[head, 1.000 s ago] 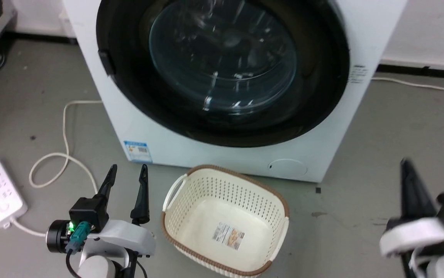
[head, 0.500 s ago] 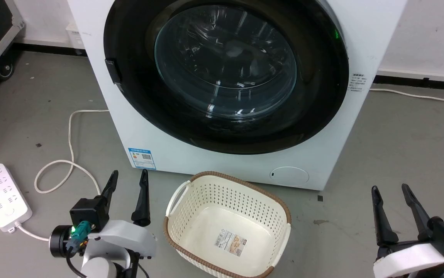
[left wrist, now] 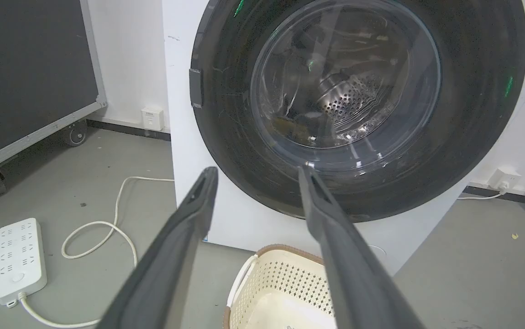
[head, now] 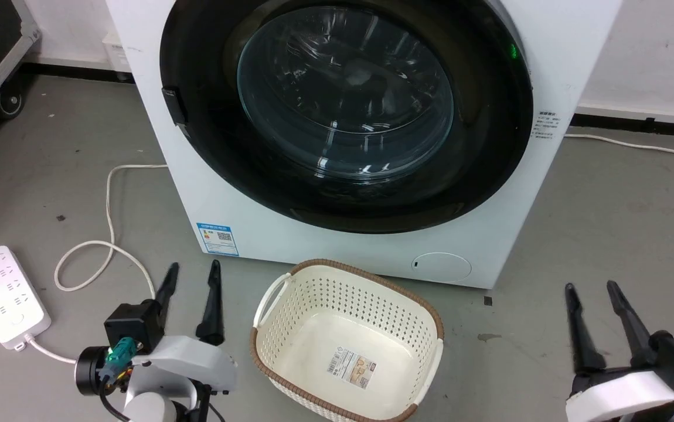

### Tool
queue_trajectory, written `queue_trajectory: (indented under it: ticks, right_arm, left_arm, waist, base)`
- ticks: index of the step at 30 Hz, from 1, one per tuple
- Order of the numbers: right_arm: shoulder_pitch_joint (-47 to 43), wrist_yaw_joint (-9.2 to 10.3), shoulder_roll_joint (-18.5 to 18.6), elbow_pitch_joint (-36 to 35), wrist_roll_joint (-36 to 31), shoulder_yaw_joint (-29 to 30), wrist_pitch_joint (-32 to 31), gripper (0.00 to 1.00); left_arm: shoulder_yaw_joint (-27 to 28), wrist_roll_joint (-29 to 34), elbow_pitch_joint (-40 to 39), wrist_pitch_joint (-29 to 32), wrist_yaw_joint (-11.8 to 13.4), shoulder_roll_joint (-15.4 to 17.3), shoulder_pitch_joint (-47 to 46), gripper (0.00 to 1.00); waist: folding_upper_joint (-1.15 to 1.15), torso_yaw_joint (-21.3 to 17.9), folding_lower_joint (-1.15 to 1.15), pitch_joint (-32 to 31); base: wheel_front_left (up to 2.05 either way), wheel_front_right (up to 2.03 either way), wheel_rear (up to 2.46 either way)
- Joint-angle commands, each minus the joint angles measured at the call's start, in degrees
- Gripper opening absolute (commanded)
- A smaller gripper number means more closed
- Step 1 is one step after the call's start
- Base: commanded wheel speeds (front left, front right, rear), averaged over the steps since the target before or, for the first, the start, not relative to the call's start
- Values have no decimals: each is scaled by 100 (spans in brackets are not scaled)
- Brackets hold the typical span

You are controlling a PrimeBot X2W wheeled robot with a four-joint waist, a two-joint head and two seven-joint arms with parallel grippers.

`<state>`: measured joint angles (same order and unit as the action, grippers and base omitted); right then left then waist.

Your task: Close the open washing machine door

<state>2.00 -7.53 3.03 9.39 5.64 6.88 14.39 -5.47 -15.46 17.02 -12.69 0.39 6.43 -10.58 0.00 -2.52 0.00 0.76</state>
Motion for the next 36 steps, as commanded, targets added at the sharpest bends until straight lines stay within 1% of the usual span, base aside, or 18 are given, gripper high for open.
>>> queue_trajectory:
  ticks: [1,36]
  right_arm:
    - [-1,0,0,1,-1,-2,-4,0]
    - [-50,1,-4,-237,-144,-175,-368,0]
  left_arm:
    - [2,4,-5,9,0,-3,3,0]
    - [141,395,-436,330,-11,-98,271,0]
  waist:
    - [0,1,0,0]
    - [0,65,0,-20]
  base:
    - [0,0,0]
    - [0,0,0]
